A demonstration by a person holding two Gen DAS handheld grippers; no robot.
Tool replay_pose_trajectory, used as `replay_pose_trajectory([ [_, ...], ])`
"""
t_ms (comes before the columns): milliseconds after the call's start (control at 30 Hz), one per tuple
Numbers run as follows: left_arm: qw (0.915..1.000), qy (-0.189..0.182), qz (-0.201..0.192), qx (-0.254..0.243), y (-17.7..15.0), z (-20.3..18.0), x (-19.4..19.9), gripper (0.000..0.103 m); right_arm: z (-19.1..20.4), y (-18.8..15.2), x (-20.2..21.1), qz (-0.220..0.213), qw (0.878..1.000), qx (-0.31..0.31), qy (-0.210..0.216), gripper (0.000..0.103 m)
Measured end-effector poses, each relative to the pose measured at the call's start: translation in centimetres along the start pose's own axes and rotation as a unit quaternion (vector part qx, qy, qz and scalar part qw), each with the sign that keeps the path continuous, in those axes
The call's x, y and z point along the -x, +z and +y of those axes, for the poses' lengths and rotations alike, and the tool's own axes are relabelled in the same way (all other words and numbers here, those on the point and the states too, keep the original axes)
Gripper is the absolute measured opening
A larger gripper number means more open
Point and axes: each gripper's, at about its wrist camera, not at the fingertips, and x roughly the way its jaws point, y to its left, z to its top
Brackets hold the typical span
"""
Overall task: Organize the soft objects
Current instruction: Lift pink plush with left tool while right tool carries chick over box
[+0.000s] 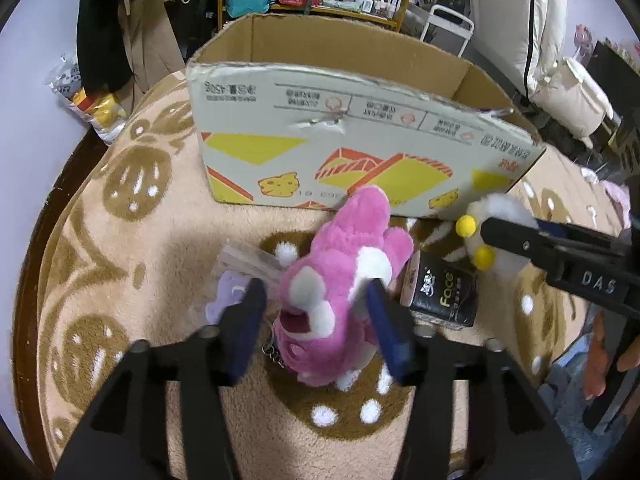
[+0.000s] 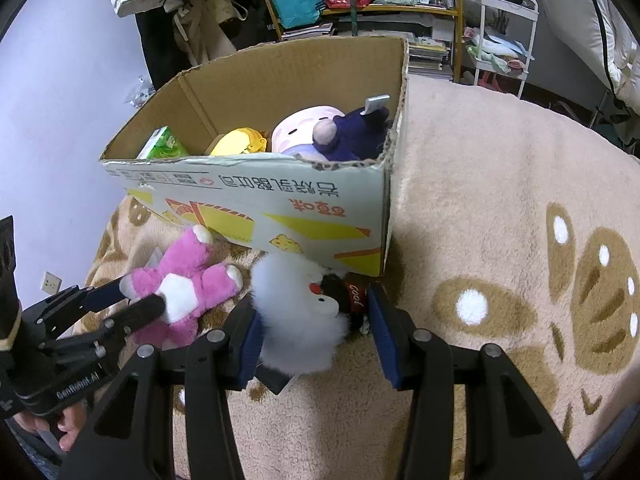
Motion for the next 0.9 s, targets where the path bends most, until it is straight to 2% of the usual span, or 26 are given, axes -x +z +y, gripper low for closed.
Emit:
replay_pose_trajectory([
  [133, 0.9997, -0.01, 0.019, -0.015, -0.3, -0.8, -1.1, 0.055, -0.1, 0.0, -0.1, 0.001, 1.0, -0.001, 0.002, 0.051],
  [267, 0.9994, -0.01, 0.013, -0.03, -0.5, -1.6, -1.2, 0.047, 0.2, 0.1, 0.2, -0.006, 1.0, 0.004, 0.005, 0.051],
  [433, 0.9998, -0.004, 0.0, -0.02, -0.7, -1.3, -0.2, 0.044, 0.8, 0.3, 1.2, -0.021, 1.0, 0.009, 0.012, 0.051],
  [700, 0.9957, 0.035, -0.083, -0.021, -0.2, -1.2, 4.7, 0.044, 2.5, 0.6, 4.9, -0.07, 0.997, 0.037, 0.025, 0.051],
  [900, 0.9829, 0.06, -0.174, -0.01, 1.0, -1.0, 9.2, 0.044, 3.3, 1.1, 8.0, -0.118, 0.991, 0.049, 0.033, 0.051],
])
